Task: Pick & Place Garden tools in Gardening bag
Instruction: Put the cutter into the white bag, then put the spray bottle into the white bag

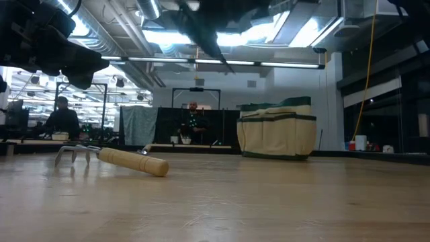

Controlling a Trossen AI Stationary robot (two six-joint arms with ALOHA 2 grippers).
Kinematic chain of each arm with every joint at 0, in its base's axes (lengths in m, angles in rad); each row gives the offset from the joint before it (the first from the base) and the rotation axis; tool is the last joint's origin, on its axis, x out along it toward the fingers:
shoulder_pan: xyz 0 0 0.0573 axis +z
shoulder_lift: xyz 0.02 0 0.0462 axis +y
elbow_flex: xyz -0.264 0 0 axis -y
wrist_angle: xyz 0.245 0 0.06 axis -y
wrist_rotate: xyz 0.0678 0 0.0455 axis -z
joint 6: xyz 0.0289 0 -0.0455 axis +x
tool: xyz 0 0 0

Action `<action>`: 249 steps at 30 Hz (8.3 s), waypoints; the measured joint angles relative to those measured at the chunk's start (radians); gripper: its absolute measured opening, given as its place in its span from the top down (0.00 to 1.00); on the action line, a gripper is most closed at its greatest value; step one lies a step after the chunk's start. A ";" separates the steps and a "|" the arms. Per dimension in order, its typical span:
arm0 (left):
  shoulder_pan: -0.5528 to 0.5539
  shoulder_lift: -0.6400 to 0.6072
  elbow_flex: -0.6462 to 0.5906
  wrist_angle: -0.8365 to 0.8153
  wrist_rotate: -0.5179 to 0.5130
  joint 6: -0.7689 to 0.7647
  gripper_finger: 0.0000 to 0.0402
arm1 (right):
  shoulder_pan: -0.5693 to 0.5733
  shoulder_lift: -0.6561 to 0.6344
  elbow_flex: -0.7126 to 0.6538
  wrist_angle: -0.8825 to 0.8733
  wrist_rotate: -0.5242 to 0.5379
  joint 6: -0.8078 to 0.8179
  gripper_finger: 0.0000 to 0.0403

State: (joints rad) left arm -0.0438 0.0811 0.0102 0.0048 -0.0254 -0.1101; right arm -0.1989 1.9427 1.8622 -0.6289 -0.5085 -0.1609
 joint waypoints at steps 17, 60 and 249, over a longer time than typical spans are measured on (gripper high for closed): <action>0.000 0.000 0.000 0.000 0.000 0.000 0.74 | -0.028 -0.106 0.112 0.001 -0.079 0.015 0.91; 0.000 0.000 0.000 0.000 0.000 0.000 0.74 | -0.307 -0.489 0.111 -0.188 -0.061 0.019 0.91; 0.000 0.000 0.000 0.000 0.000 0.000 0.74 | -0.339 -0.533 -0.529 -0.334 0.290 0.389 0.53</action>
State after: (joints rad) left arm -0.0437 0.0811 0.0101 0.0049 -0.0254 -0.1101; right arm -0.5382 1.4094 1.3334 -0.9633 -0.2188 0.2280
